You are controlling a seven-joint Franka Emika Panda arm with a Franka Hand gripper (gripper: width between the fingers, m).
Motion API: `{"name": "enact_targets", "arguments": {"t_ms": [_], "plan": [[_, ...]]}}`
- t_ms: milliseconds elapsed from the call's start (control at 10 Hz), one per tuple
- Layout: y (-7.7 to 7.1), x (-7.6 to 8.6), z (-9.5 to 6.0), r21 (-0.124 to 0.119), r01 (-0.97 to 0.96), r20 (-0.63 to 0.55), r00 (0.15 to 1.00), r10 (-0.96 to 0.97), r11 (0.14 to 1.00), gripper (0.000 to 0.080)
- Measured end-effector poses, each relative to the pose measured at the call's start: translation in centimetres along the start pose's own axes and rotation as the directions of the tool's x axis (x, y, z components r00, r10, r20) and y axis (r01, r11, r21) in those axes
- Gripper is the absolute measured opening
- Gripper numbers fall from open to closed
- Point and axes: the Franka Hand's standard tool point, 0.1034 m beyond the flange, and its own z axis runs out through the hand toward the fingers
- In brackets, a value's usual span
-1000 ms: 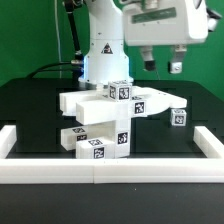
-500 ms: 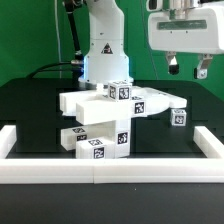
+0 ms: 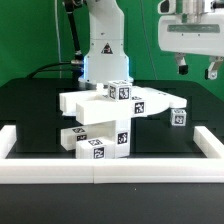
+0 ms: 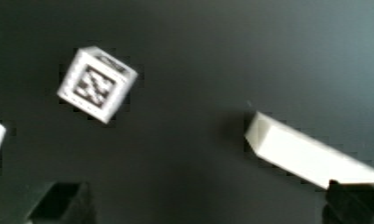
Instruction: Assemble chair
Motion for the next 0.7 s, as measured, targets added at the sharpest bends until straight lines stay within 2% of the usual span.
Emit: {"name": "enact_targets", "arguments": {"t_ms": [300,500,700], "plan": [[0.21,-0.11,0.28,0.003,0.046,-0.006,0.999,-0.046,0.999,0.0649],[0.27,-0.03,0.32,-0.002,0.320,-0.007,0.948,-0.320,0.948,0.0649],[0.43,-0.07,0.48,-0.012,0.561,-0.010,0.828,-0.561,0.828,0.0649]]}}
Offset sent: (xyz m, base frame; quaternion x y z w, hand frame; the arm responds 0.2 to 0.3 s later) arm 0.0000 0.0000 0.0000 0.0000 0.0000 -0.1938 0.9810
